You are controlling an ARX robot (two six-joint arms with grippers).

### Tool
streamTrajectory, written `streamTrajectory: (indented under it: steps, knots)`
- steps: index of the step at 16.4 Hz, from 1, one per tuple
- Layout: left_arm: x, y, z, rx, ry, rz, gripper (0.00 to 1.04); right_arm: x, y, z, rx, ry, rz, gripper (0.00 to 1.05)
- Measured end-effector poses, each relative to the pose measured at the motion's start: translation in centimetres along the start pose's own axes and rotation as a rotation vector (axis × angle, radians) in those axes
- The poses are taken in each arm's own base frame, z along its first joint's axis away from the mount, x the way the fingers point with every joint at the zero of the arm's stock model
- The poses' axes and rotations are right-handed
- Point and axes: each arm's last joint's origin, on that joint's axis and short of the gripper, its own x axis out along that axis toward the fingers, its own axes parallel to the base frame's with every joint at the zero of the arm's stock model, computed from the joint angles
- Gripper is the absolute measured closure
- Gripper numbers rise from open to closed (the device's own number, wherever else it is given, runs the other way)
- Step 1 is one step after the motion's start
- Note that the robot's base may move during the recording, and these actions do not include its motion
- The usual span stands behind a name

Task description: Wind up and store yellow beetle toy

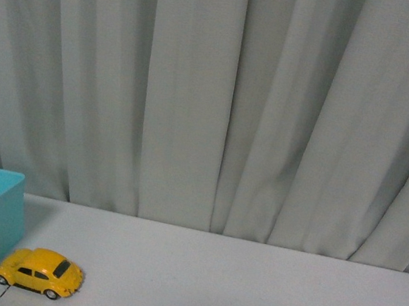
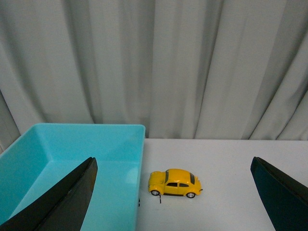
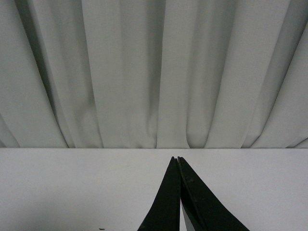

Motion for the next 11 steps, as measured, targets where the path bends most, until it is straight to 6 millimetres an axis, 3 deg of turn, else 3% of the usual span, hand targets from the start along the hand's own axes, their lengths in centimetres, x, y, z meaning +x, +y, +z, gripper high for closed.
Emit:
streamTrajectory:
  steps: [11]
  knots:
    - [0.0,0.0,0.0,0.000,0.000,0.000,0.07,-1.2,0.0,0.0,0.001,0.003,0.000,1.03]
